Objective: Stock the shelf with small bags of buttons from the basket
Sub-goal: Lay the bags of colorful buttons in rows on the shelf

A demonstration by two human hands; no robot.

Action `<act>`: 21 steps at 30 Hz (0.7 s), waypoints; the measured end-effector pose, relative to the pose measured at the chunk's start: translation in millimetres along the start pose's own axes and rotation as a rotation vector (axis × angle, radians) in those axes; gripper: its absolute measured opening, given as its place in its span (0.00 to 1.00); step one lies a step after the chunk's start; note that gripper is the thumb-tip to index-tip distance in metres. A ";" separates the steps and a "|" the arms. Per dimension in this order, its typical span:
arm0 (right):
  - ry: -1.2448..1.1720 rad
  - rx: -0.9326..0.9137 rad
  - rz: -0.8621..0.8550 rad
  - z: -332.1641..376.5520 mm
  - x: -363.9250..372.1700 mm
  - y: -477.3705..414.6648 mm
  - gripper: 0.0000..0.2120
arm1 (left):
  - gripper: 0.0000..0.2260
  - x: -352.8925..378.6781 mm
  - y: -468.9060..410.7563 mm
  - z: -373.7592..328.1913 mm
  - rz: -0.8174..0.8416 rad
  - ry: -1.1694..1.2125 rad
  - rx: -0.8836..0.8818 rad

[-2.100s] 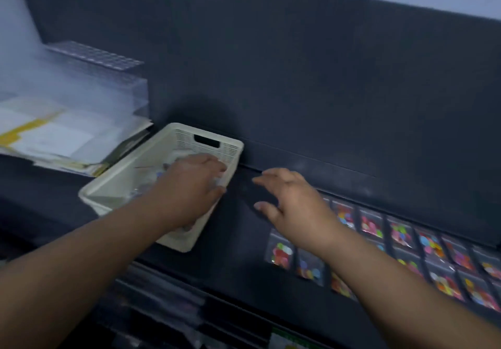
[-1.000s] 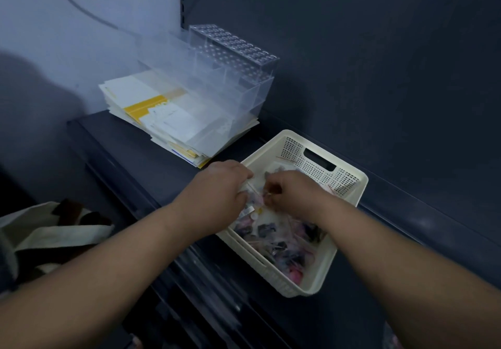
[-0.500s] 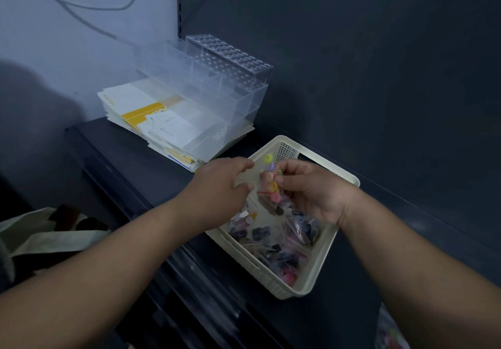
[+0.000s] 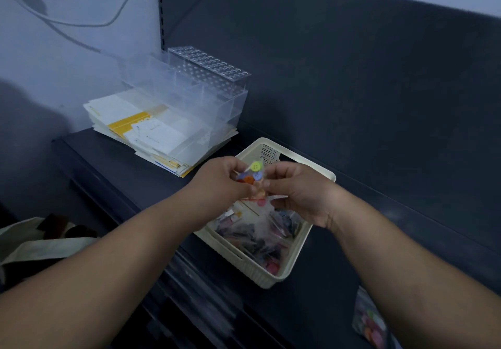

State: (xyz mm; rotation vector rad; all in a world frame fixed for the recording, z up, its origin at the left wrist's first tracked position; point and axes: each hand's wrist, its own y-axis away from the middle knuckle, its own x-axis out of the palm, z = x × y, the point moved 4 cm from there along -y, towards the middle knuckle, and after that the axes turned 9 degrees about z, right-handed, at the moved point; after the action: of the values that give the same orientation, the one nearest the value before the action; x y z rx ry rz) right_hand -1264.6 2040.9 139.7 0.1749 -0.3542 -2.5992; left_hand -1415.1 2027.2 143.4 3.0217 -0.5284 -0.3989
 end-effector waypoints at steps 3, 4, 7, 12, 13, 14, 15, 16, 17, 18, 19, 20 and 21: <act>-0.092 -0.011 0.002 2.5 1.4 8.9 0.08 | 0.08 2.4 1.2 -2.5 -0.006 -0.012 -0.006; -0.141 -0.014 0.014 4.1 1.7 13.6 0.09 | 0.09 4.0 2.1 -4.5 0.003 -0.008 -0.009; -0.205 -0.032 0.081 6.7 1.7 29.4 0.18 | 0.11 10.5 4.6 -11.9 0.025 -0.008 -0.016; 0.002 -0.058 -0.101 6.0 -9.8 63.0 0.06 | 0.16 44.1 10.9 -33.1 0.153 0.013 0.021; -0.027 -0.066 -0.133 4.9 -15.5 71.6 0.06 | 0.16 52.9 10.6 -36.6 0.165 0.015 0.024; -0.066 -0.071 -0.153 2.8 -21.5 81.3 0.06 | 0.15 61.9 10.5 -39.8 0.167 0.019 0.021; -0.098 -0.072 -0.173 -0.2 -28.4 91.5 0.06 | 0.13 70.8 10.1 -42.5 0.168 0.032 0.007; -0.115 -0.069 -0.197 -3.2 -34.9 102.8 0.07 | 0.10 81.3 10.0 -44.6 0.186 0.074 -0.014; -0.120 -0.068 -0.229 -6.8 -41.4 114.5 0.08 | 0.08 93.3 10.8 -46.7 0.220 0.139 -0.048; -0.123 -0.067 -0.264 -10.6 -47.8 126.6 0.09 | 0.06 106.4 12.1 -49.1 0.265 0.206 -0.083; -0.126 -0.067 -0.295 -15.3 -54.6 138.7 0.10 | 0.05 119.9 14.4 -52.1 0.309 0.249 -0.113; -0.130 -0.067 -0.316 -19.6 -60.1 151.5 0.10 | 0.05 133.3 15.6 -54.6 0.342 0.255 -0.131; -0.132 -0.072 -0.327 -23.6 -65.2 164.1 0.09 | 0.06 146.7 16.6 -57.6 0.366 0.237 -0.135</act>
State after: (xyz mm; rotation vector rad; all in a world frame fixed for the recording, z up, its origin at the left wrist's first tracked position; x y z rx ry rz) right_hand -1127.0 1931.0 167.1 0.0383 -0.2986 -2.9511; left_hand -1272.3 1961.9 164.9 2.7091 -0.9638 -0.0514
